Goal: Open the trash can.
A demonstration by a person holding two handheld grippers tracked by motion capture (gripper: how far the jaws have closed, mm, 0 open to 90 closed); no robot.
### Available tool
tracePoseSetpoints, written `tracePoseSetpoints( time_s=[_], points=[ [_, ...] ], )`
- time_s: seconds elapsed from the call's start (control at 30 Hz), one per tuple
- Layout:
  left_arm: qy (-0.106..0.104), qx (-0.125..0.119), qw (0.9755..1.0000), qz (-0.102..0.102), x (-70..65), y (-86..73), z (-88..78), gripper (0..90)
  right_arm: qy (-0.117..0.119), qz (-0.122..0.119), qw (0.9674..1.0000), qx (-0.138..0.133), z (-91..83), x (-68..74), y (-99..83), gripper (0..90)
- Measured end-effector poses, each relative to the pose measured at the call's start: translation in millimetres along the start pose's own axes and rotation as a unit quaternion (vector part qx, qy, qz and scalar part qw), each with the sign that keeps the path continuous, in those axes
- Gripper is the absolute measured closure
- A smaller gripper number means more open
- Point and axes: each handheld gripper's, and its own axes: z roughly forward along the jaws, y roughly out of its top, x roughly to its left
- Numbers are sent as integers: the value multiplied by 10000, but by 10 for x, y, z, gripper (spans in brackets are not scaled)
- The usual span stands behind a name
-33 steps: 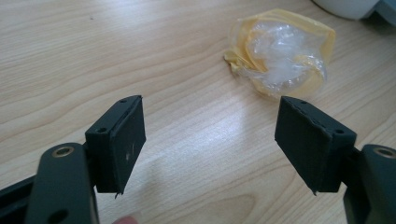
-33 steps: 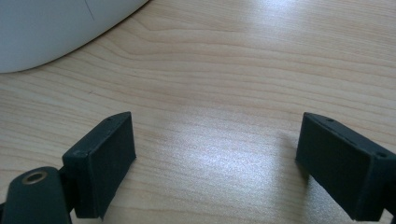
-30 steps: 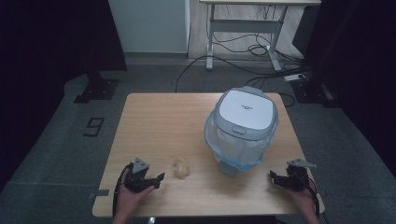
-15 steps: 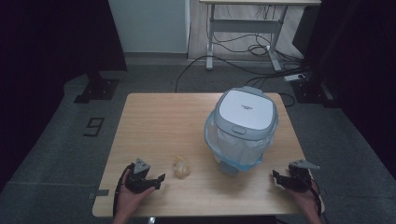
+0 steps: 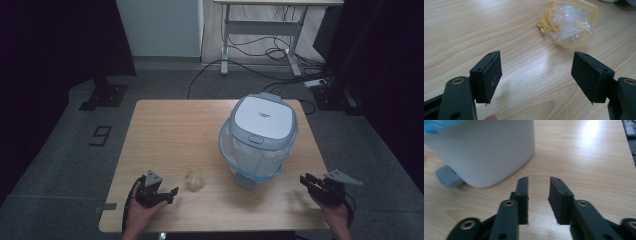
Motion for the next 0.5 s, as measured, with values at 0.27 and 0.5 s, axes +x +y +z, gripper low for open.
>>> tracePoseSetpoints(
  time_s=[0.27, 0.5],
  points=[
    [8, -8, 10000, -7, -7, 2, -9, 245, 275, -115, 9994, -193, -137, 49, 169, 878],
    [-16, -26, 10000, -48, -23, 6, -12, 246, 563, -329, 9972, -359, -237, 133, 342, 895]
  ],
)
